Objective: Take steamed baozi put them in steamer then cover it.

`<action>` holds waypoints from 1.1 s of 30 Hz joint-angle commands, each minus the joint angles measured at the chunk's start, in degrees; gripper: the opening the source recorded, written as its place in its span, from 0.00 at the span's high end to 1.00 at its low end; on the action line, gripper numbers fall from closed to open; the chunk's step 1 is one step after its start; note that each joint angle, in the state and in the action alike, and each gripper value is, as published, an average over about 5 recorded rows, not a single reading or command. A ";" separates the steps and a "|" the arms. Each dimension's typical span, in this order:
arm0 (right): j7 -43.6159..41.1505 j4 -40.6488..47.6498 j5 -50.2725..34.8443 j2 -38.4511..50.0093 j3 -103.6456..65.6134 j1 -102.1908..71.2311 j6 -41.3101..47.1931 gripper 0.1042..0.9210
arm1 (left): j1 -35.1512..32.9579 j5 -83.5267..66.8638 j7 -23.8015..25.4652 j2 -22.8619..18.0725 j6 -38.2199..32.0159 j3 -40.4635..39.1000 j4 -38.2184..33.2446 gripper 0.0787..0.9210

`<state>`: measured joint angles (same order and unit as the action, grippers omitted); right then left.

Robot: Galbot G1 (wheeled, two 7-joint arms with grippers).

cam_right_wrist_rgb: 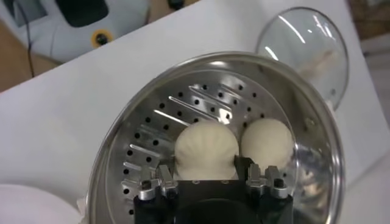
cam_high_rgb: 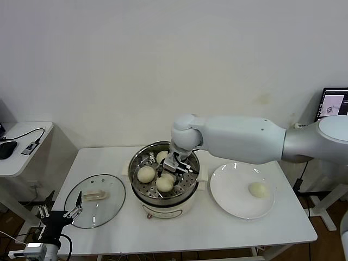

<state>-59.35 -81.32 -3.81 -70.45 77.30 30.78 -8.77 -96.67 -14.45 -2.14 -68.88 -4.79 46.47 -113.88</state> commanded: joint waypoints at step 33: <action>-0.14 -12.27 -6.57 35.28 -7.36 3.00 33.58 0.12 | 1.62 -0.22 0.14 2.11 -0.23 -0.38 1.28 0.12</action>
<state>-58.53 -90.23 -12.44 -49.23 73.29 36.57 14.65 -95.08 -14.73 -2.02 -66.84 -5.03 46.41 -112.69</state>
